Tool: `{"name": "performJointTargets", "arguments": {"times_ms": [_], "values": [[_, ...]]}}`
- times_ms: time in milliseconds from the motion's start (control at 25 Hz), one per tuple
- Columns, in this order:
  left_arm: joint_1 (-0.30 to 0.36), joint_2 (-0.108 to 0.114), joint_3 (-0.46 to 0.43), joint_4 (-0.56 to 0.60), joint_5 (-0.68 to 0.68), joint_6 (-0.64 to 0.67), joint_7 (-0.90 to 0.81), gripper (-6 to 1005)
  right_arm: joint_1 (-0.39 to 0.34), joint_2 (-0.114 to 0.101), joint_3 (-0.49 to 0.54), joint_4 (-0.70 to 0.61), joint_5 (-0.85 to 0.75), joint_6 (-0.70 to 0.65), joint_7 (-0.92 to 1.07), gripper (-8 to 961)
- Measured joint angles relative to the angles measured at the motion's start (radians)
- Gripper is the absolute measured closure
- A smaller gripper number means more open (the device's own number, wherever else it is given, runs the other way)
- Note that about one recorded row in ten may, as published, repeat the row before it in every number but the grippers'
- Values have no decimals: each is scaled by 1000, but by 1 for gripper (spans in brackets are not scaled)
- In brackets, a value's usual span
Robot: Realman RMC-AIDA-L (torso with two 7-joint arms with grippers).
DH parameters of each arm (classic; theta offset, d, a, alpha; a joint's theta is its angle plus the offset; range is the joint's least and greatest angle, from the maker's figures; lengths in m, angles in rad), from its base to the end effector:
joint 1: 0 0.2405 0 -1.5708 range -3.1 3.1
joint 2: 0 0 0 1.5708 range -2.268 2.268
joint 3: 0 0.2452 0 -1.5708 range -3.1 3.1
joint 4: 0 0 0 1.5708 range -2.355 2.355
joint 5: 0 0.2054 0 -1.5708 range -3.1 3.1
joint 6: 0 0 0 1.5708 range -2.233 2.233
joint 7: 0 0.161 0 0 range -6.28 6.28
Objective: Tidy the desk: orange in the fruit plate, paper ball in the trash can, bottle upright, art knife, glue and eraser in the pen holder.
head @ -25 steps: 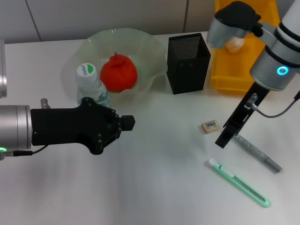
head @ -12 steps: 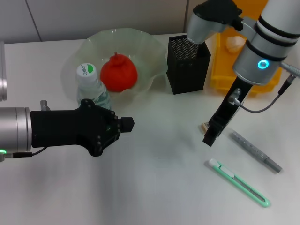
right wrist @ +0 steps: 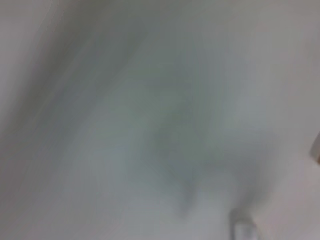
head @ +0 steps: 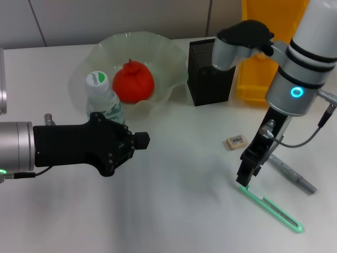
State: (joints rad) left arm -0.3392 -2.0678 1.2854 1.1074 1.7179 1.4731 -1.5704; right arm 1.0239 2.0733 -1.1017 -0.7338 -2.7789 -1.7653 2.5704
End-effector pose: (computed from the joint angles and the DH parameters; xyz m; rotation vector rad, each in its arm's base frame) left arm -0.1833 0.3026 -0.0209 -2.9173 -0.3195 -0.6070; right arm 0.1771 0.3516 -0.0286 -2.6421 1.3282 -0.9275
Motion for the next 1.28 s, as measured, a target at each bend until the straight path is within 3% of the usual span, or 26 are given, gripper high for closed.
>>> {"name": "performJointTargets", "arguments": {"times_ms": [360, 760, 1280], "values": [[0, 0, -2, 0, -1, 3, 17, 995, -12, 2, -4, -15, -7, -11, 22, 566], [-4, 0, -2, -22, -2, 0, 28, 995, -35, 4, -75, -54, -12, -3, 57, 567], [-5, -1, -1, -26, -2, 0, 39, 995, -27, 9, -79, 13, -4, 51, 37, 569]]}}
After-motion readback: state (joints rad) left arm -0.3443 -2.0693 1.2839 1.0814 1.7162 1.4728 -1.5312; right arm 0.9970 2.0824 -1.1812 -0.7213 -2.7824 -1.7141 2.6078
